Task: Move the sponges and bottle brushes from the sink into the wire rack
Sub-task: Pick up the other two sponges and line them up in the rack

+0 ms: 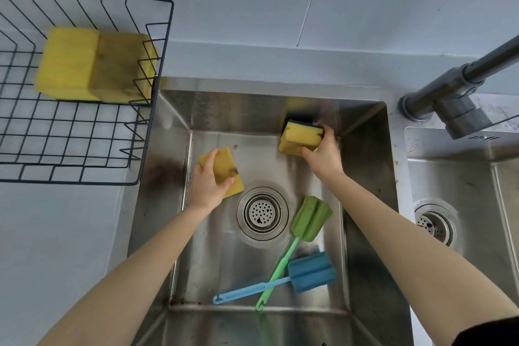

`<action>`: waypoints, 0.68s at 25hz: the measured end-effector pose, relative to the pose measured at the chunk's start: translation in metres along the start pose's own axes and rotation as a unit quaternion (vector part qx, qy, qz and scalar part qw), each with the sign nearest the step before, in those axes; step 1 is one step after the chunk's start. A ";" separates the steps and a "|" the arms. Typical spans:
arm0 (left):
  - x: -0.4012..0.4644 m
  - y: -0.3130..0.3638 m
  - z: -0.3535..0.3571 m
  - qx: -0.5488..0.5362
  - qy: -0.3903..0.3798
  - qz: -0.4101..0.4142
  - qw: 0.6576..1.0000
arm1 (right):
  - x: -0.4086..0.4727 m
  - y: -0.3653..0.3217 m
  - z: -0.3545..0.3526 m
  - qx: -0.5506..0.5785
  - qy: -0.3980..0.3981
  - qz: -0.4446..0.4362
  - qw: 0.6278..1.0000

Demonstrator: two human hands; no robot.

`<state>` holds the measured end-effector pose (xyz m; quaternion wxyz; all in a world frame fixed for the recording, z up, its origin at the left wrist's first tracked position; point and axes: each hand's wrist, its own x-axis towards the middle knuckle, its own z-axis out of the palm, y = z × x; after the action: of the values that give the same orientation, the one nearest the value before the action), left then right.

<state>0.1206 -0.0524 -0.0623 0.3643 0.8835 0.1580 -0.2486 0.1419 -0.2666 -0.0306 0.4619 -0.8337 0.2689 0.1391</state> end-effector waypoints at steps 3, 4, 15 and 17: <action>0.005 -0.005 -0.001 -0.050 0.007 -0.032 0.998 | -0.001 0.002 0.005 0.049 0.005 0.014 0.999; 0.005 -0.005 -0.002 -0.066 0.010 -0.042 0.997 | -0.002 0.003 0.007 0.058 0.008 0.016 0.998; -0.020 -0.006 0.000 -0.171 -0.058 -0.114 0.977 | -0.041 0.012 0.008 0.135 0.011 0.084 0.987; -0.027 -0.003 -0.002 -0.193 -0.068 -0.101 0.974 | -0.048 0.010 0.005 0.132 0.006 0.083 0.988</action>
<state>0.0969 -0.0518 -0.0480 0.5108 0.7571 0.2659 -0.3085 0.0968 -0.2507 -0.0169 0.5531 -0.7411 0.3555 0.1356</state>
